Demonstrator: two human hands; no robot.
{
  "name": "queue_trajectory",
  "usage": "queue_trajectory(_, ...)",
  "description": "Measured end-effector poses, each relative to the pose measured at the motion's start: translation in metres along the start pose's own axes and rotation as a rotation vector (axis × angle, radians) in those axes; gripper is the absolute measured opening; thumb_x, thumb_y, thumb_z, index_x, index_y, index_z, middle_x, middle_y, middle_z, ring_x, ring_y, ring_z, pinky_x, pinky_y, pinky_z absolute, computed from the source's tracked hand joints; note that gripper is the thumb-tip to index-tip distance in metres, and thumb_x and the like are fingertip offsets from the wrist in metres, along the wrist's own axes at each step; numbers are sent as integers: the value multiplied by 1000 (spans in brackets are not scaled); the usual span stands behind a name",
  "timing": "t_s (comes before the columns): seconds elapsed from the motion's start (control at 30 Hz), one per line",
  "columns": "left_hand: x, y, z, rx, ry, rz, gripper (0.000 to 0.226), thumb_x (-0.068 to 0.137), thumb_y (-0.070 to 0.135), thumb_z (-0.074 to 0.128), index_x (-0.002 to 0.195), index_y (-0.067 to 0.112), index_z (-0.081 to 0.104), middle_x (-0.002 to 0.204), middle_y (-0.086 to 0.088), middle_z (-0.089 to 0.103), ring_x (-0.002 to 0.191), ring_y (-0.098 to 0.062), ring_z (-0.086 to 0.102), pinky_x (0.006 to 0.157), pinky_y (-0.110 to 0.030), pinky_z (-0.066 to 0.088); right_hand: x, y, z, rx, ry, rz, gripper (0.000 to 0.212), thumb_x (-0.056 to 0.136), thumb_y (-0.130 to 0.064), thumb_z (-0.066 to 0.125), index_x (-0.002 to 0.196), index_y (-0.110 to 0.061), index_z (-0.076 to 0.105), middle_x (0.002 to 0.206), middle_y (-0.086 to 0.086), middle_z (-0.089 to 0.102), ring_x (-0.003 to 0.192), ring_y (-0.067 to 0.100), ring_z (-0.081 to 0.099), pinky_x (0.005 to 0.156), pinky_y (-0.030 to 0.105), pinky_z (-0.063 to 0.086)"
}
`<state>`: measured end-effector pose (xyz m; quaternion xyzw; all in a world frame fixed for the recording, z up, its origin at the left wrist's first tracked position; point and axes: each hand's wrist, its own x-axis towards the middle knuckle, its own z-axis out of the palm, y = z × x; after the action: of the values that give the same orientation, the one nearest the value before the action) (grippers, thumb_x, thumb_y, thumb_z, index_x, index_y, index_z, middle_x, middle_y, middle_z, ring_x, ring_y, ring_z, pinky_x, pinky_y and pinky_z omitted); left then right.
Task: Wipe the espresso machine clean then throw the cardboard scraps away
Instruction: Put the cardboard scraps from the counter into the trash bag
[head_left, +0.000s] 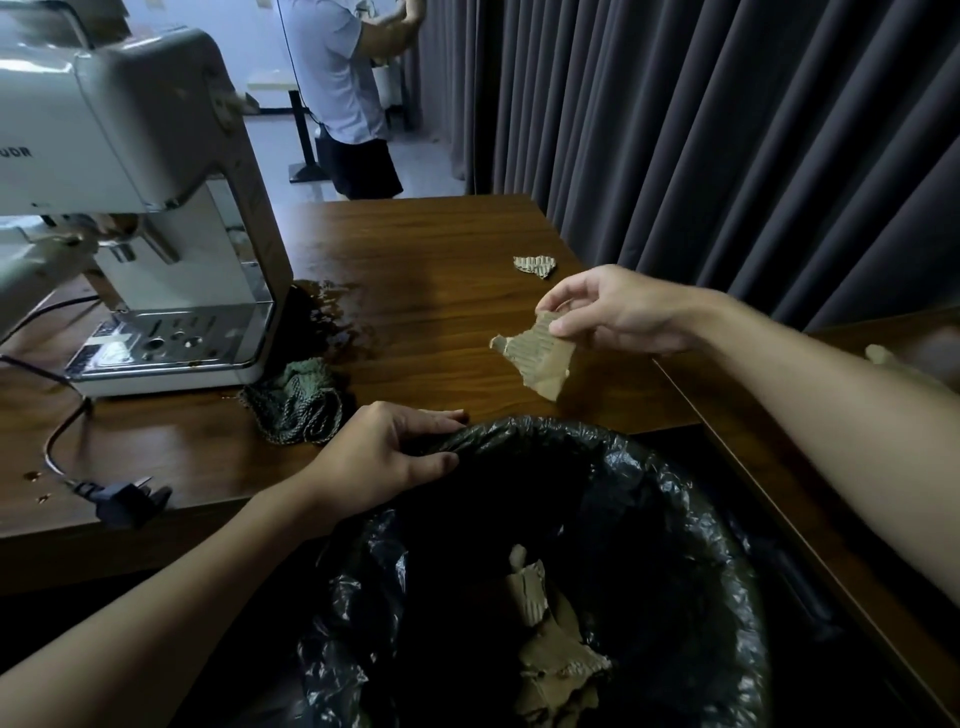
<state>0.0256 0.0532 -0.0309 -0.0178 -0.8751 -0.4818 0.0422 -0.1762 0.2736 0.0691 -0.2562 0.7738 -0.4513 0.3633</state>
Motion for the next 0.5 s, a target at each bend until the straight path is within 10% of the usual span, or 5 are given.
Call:
queue_trajectory(0.17,1,-1,0,13,-21,15,36,83,11,80,116,24,74,122,19,67,119,6,60,106,-17,44,-12,-12,4,-82,-353,33,42,87,-12,63,128,-6,58,123,16,64,107,26,64,89,33,54)
queue_trajectory(0.5,3,-5,0,15,-29,-4,37,83,16,80,118,24,73,130,16,64,121,7,57,106,-16,42,64,29,-6,-351,326,12,62,91,-15,63,147,-20,37,150,4,42,137,22,39,112,41,36)
